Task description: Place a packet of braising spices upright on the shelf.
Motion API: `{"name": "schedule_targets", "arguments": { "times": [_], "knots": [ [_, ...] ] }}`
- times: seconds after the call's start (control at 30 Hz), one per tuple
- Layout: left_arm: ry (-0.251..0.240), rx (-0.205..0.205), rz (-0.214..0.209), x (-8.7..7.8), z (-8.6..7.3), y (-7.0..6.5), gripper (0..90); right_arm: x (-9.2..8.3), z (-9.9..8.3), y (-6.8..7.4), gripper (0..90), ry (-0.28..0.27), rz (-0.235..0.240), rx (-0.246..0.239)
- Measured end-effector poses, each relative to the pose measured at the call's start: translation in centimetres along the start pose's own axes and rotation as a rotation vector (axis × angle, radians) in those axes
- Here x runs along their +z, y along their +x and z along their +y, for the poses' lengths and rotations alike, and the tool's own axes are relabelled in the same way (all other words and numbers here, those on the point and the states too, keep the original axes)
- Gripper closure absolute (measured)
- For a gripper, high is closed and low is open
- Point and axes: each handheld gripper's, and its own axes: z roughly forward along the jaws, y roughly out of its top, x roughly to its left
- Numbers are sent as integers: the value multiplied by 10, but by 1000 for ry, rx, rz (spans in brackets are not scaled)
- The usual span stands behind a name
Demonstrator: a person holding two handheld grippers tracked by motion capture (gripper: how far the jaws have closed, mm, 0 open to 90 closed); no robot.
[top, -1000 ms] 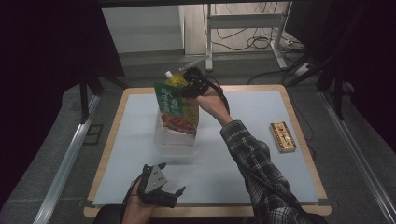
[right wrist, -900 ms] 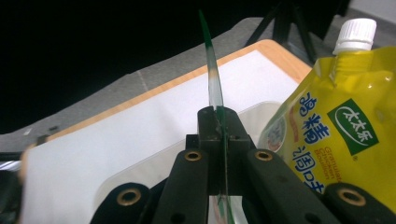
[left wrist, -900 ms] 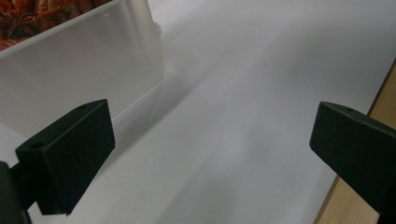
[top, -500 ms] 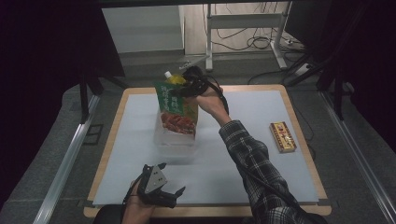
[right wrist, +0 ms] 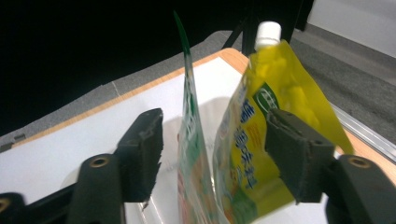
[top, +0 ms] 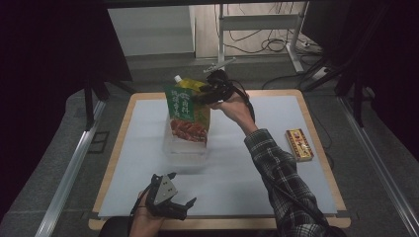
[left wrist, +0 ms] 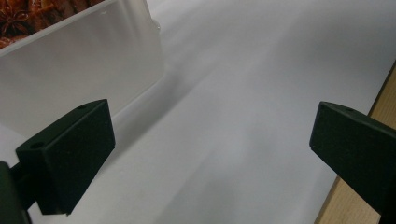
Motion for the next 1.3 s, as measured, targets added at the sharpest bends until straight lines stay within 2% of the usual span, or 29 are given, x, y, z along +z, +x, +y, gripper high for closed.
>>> {"name": "schedule_targets", "arguments": {
  "times": [0.23,0.5,0.8,1.3],
  "knots": [
    [-7,-2,4,0,0,0,0,-11,-9,-2,287,4,-16,-9],
    [-7,3,6,-1,0,1,0,-21,-21,2,223,4,-29,-27],
    [-10,-2,7,0,0,0,0,-27,-37,10,98,9,-3,-46],
    [-11,-6,1,0,-1,0,0,-38,-62,21,37,30,3,-38]
  ]
}}
